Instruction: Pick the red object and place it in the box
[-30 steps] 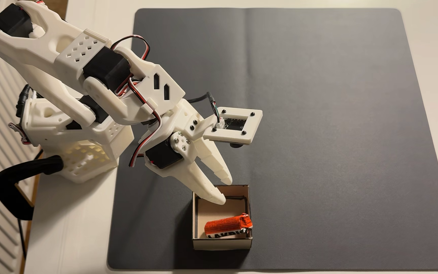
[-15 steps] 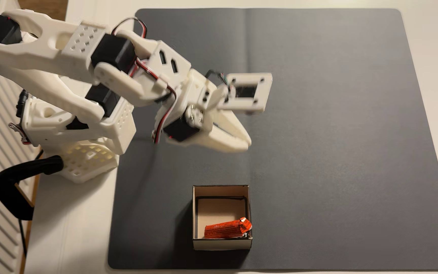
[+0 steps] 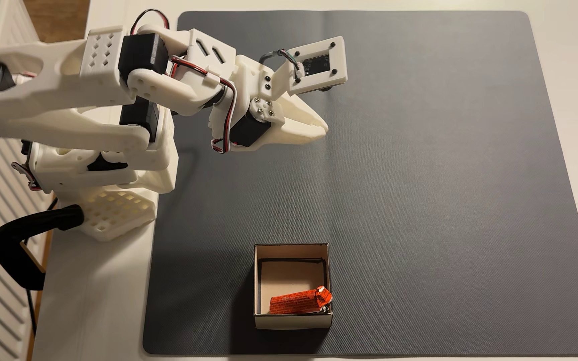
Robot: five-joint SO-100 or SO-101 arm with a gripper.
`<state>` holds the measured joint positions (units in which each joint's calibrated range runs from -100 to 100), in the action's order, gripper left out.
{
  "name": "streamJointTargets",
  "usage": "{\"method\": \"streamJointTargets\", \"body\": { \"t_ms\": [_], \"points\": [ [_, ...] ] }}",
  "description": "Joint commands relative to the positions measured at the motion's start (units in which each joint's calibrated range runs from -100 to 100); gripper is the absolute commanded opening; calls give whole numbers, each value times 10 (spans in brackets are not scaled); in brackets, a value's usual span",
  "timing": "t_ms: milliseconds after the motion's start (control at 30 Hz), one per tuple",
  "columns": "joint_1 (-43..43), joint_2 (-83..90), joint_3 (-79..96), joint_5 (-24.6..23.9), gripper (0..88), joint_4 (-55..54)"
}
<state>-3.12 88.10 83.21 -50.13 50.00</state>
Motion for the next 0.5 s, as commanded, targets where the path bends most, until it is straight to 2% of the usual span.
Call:
{"method": "streamJointTargets", "body": {
  "t_ms": [0,133,467],
  "points": [
    [-9,97,46,-6,7,41],
    [-5,105,76,-6,8,78],
    [19,111,149,-4,8,79]
  ]
}}
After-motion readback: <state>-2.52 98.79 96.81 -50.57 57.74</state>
